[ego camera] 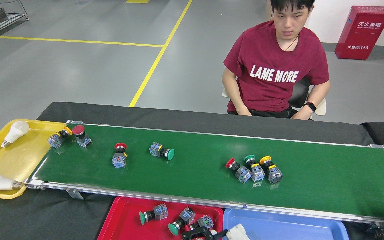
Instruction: Pick switch part from conveyor to tray
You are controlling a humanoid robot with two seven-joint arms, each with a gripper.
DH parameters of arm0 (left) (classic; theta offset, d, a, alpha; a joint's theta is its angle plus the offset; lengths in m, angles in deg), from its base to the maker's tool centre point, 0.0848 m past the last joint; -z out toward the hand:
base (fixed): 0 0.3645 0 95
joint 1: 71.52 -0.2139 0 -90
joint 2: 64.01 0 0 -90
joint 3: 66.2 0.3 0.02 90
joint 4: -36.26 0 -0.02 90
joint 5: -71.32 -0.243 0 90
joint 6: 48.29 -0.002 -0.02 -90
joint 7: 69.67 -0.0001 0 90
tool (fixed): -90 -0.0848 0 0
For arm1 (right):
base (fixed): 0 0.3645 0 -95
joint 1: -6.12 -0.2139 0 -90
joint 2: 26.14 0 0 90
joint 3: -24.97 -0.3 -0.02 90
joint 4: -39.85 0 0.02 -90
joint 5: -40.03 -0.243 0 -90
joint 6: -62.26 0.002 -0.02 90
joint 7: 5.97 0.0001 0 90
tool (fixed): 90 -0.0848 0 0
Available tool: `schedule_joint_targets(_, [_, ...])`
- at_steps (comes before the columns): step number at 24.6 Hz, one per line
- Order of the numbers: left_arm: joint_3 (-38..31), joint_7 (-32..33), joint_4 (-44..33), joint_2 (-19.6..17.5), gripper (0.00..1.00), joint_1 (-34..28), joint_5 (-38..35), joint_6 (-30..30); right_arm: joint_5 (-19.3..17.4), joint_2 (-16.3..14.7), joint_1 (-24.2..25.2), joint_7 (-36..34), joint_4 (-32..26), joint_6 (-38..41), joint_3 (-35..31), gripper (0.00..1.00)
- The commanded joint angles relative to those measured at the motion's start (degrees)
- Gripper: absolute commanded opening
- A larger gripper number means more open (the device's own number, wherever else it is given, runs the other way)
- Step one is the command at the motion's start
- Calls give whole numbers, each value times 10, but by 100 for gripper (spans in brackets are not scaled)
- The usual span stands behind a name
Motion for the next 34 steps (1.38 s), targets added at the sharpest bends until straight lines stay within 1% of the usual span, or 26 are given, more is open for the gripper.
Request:
schedule_joint_targets(1, [9,-5,-8,-3,6,-12,-1,8,0,5,6,3,-22,9,4,8])
schedule_joint_targets(2, [18,-5,-8,-4,7,-17,-1,8,0,9,7,5,-29,9,11,8])
schedule_joint_targets(3, [29,-5,-8,-8,10,-23,-2,8,0,12,11,5,-36,9,17,8])
schedule_joint_targets(4, [39,-2,-8,-13,21,-35,-3,8,0,13,14,5,-44,9,28,9])
schedule_joint_targets(6, [39,-1,-8,-14,31,-38,-9,8,0,13,14,7,-50,9,52,10])
schedule_joint_targets(7, [39,-1,-8,-11,42,-38,-9,8,0,13,14,7,-51,9,57,10])
schedule_joint_targets(9, [31,-2,-8,-6,89,-41,-9,8,1,13,15,8,-53,9,65,11])
schedule_joint_targets(10, [29,-3,-8,-6,99,-45,-6,2,3,13,17,9,-53,9,77,11])
schedule_joint_targets(13, [27,-6,-8,-6,99,-53,-4,-7,3,12,21,9,-53,9,104,15])
schedule_joint_targets(14, [26,-7,-8,-5,99,-55,-3,-9,3,12,22,10,-55,9,120,24])
schedule_joint_targets(15, [25,-8,-8,-5,99,-56,-3,-17,3,12,25,11,-59,9,136,41])
schedule_joint_targets(16, [21,-8,-8,-3,99,-56,-2,-28,3,13,29,16,-64,9,147,68])
schedule_joint_targets(17, [9,-8,-9,0,99,-56,3,-37,4,14,31,25,-71,9,154,85])
schedule_joint_targets(19, [-51,-8,-8,16,99,-55,32,-62,3,16,33,38,-83,9,165,90])
schedule_joint_targets(20, [-106,-8,-8,22,99,-49,46,-76,3,16,33,38,-90,9,167,91])
schedule_joint_targets(21, [-148,-9,-8,22,99,-45,51,-82,3,16,33,38,-95,9,168,92])
schedule_joint_targets(23, [-287,-25,-7,20,99,-19,57,-82,3,16,34,39,-101,9,169,94])
schedule_joint_targets(24, [-336,-40,-4,19,99,-9,55,-82,3,14,34,39,-101,9,169,94])
schedule_joint_targets(25, [-379,-48,0,17,99,2,52,-83,-1,14,34,39,-101,9,166,94])
schedule_joint_targets(27, [-442,-48,8,12,99,20,40,-89,-7,13,33,38,-102,9,153,94])
schedule_joint_targets(28, [-457,-48,10,11,99,23,32,-94,-14,13,32,38,-102,9,144,94])
schedule_joint_targets(29, [-470,-48,11,11,99,27,18,-105,-32,14,29,38,-104,9,128,94])
schedule_joint_targets(30, [-471,-49,13,11,99,29,8,-117,-52,14,28,38,-109,9,112,94])
schedule_joint_targets(31, [-470,-49,15,9,99,33,6,-116,-64,14,27,38,-115,9,101,93])
schedule_joint_targets(32, [-465,-49,23,-1,99,32,3,-113,-76,14,23,38,-122,9,84,89])
schedule_joint_targets(34, [-439,-43,31,-9,99,47,1,-115,-80,13,13,38,-126,9,69,89])
